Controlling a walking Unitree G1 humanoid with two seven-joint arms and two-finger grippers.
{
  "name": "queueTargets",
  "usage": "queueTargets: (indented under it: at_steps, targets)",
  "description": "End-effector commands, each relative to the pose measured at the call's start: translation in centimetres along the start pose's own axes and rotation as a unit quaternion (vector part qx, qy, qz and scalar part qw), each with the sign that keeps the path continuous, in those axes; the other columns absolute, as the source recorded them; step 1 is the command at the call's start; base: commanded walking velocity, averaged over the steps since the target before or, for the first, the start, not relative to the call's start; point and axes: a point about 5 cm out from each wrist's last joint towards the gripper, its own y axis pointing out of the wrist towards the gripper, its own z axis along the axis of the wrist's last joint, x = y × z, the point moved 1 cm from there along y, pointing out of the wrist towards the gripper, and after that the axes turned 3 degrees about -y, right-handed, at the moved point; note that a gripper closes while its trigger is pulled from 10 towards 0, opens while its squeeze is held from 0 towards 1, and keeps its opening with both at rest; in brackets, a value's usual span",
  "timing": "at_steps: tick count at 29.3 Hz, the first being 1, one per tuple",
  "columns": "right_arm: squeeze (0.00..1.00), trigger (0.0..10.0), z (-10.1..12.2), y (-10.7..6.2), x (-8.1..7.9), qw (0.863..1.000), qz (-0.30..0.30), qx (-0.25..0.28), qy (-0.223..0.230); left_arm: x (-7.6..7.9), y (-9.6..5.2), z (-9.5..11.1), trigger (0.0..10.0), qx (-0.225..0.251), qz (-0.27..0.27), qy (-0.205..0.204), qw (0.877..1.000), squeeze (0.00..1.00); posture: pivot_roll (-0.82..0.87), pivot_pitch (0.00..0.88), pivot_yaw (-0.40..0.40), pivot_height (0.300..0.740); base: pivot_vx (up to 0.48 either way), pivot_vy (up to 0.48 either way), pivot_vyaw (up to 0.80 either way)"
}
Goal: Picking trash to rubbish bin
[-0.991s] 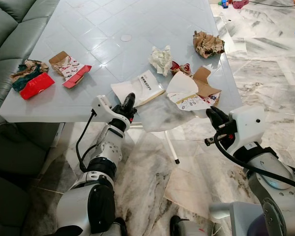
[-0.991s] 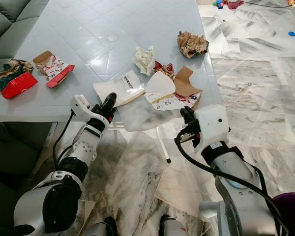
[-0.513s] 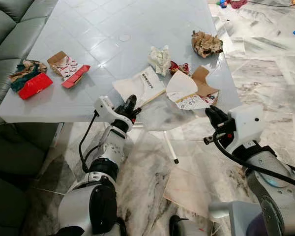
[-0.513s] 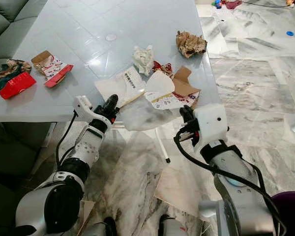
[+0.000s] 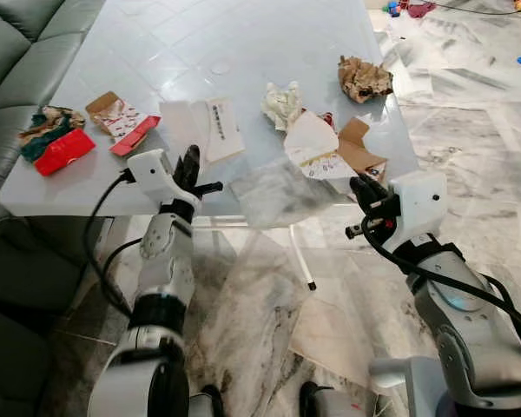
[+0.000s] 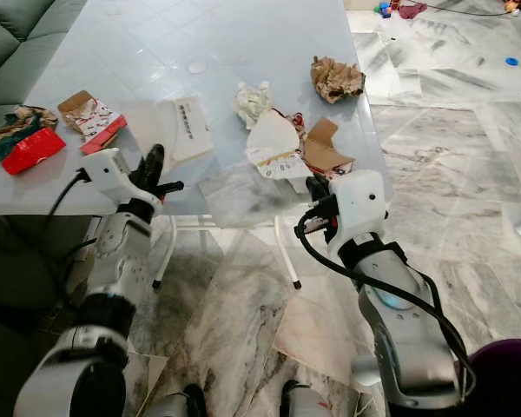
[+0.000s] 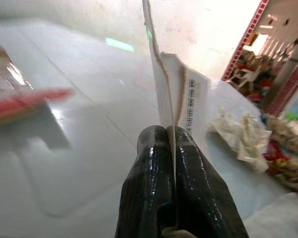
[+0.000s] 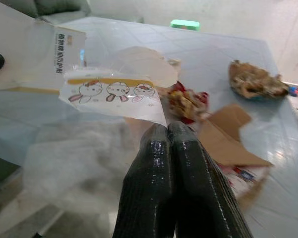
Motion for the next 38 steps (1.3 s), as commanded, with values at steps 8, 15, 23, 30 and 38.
queueTargets:
  at_steps: [8, 15, 23, 30, 38]
  targets:
    - [0.0, 10.0, 0.2, 1.9, 0.0, 0.999, -0.023, 0.028, 0.013, 1.4, -3.0, 3.5, 0.0, 0.039, -0.006, 0.065, 0.997, 0.0, -0.08, 0.109, 0.063, 0.74, 0.0, 0.0, 0.0]
    - [0.0, 10.0, 0.6, 3.0, 1.2, 0.997, -0.055, 0.048, 0.025, 2.8, -5.1, 3.9, 0.0, 0.013, -0.017, 0.059, 0.998, 0.0, -0.07, 0.081, 0.075, 0.74, 0.0, 0.0, 0.0]
    - [0.0, 10.0, 0.2, 3.1, 1.7, 0.996, -0.067, 0.047, 0.024, 3.4, -5.0, 4.2, 0.0, 0.001, -0.01, 0.042, 0.999, 0.0, -0.08, 0.071, 0.073, 0.74, 0.0, 0.0, -0.7]
    - [0.0, 10.0, 0.3, 3.2, 2.3, 0.996, -0.073, 0.051, 0.017, 3.2, -4.2, 4.6, 0.0, 0.001, 0.0, 0.026, 1.0, 0.0, -0.08, 0.072, 0.078, 0.74, 0.0, 0.0, -0.8]
    - [0.0, 10.0, 0.4, 3.4, 3.4, 0.996, -0.075, 0.053, 0.01, 3.6, -3.7, 4.6, 0.0, 0.004, 0.004, 0.019, 1.0, 0.0, -0.09, 0.042, 0.048, 0.74, 0.0, 0.0, -0.8]
